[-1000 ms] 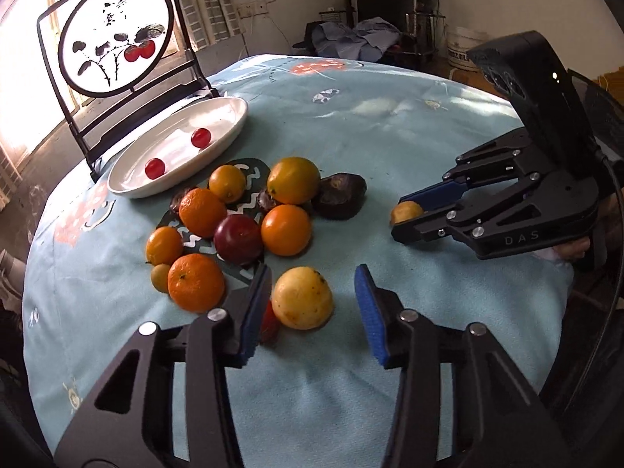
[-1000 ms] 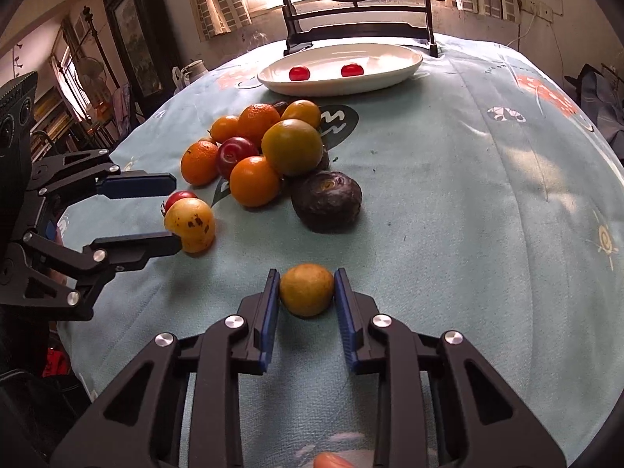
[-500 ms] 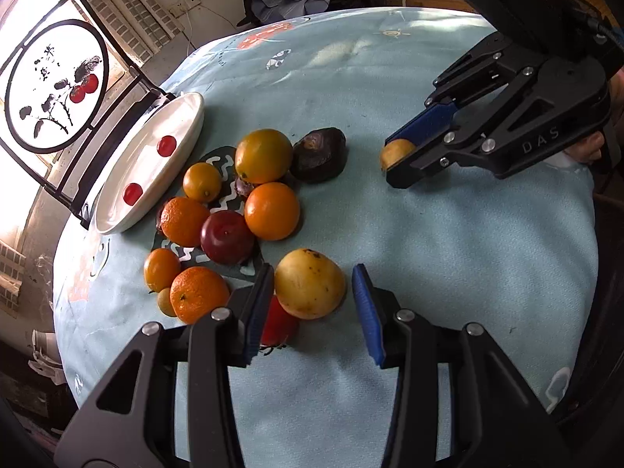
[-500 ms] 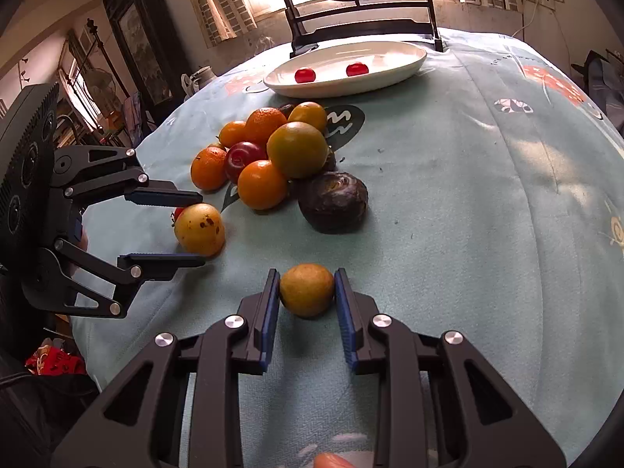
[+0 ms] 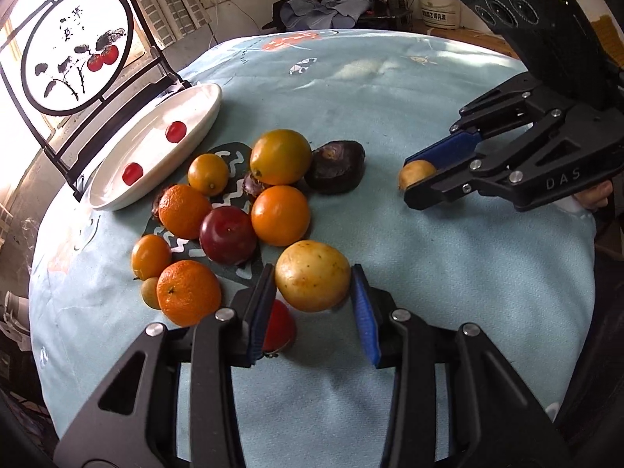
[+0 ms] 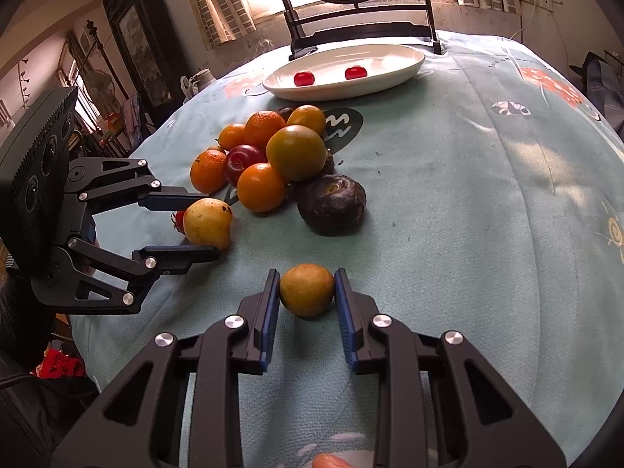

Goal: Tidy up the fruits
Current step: 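Grasp the yellow pear-like fruit with the left gripper while the right gripper holds its tomato, then lower both held fruits onto the white plate and open both grippers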

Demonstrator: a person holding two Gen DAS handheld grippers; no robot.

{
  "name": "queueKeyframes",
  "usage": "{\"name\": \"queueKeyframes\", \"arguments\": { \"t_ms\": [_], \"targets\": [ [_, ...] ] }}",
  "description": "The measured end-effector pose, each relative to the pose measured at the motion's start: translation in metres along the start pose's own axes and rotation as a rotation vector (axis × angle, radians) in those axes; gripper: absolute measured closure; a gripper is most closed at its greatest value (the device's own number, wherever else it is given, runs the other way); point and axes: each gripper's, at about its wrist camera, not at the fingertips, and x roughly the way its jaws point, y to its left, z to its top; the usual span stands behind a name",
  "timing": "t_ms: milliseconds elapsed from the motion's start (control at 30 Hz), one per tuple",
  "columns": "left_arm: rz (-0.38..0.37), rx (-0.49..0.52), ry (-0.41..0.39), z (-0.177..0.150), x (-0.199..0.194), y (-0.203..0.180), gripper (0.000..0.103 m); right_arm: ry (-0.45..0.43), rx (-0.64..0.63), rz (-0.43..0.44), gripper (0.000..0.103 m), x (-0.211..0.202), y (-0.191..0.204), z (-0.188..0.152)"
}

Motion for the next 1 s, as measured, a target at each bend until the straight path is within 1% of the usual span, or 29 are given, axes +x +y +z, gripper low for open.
{"name": "queueKeyframes", "arguments": {
  "t_ms": [133,300,367,467,567,633,733,800,900,1000],
  "targets": [
    [-0.026,-0.048,-0.030,-0.002,-0.005,0.008,0.064,-0.003,-0.016,0.008,0.075,0.000,0.002,0.002],
    [-0.082,-0.144,-0.082,-0.003,-0.020,0.030,0.064,-0.021,-0.030,0.023,0.075,-0.004,0.005,0.009],
    [-0.096,-0.180,-0.111,0.001,-0.028,0.043,0.064,-0.036,-0.036,0.046,0.075,-0.008,0.006,0.020],
    [-0.092,-0.267,-0.150,0.014,-0.033,0.073,0.064,-0.106,-0.037,0.073,0.075,-0.016,0.004,0.050],
    [-0.033,-0.363,-0.176,0.032,-0.026,0.112,0.064,-0.192,-0.058,0.040,0.075,-0.012,0.000,0.090],
    [0.021,-0.418,-0.185,0.044,-0.016,0.139,0.064,-0.217,-0.063,0.012,0.075,0.003,-0.007,0.119],
    [0.085,-0.502,-0.184,0.060,0.006,0.180,0.064,-0.195,-0.047,-0.010,0.075,0.038,-0.021,0.158],
    [0.101,-0.554,-0.172,0.066,0.022,0.207,0.064,-0.167,-0.043,-0.018,0.075,0.063,-0.029,0.177],
    [0.126,-0.605,-0.141,0.069,0.045,0.238,0.064,-0.143,-0.051,-0.035,0.075,0.089,-0.035,0.193],
    [0.137,-0.633,-0.096,0.070,0.066,0.257,0.064,-0.102,-0.050,-0.048,0.075,0.109,-0.038,0.202]
  ]
}}
